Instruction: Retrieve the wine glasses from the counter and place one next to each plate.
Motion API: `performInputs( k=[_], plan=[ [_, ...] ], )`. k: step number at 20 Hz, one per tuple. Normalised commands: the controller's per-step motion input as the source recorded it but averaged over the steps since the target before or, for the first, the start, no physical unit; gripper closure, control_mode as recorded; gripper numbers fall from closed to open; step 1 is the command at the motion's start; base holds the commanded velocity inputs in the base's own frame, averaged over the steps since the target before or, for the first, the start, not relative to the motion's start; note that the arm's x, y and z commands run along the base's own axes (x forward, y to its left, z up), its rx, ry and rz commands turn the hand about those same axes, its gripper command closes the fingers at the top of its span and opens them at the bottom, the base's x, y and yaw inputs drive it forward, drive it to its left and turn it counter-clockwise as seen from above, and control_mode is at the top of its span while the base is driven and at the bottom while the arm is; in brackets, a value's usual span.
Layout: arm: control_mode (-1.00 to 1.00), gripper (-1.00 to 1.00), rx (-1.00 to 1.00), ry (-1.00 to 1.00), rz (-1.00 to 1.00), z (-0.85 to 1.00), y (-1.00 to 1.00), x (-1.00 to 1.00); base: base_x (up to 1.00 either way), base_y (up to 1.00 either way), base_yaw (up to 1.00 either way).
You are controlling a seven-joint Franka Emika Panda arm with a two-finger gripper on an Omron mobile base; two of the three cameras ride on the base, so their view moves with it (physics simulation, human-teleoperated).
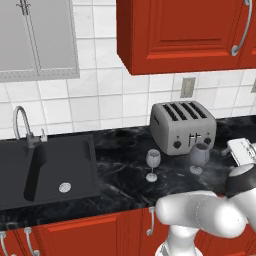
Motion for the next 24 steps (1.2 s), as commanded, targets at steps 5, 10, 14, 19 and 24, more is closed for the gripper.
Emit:
performInputs(
  k=[5, 10, 14, 19, 24],
  plan=[
    [-1.00, -1.00, 0.00, 0.00, -0.08, -0.21, -0.11, 0.18, 0.00, 0.00, 0.00],
    [-1.00, -1.00, 0.00, 0.00, -0.12, -0.25, -0.05, 0.18, 0.00, 0.00, 0.00],
    [-1.00, -1.00, 0.00, 0.00, -0.07, -0.27, 0.00, 0.16, 0.00, 0.00, 0.00],
    [-1.00, -1.00, 0.00, 0.00, -0.04, -0.29, 0.00, 0.19, 0.00, 0.00, 0.00],
    [-1.00, -1.00, 0.00, 0.00, 0.00, -0.32, 0.00, 0.17, 0.00, 0.00, 0.00]
  ],
)
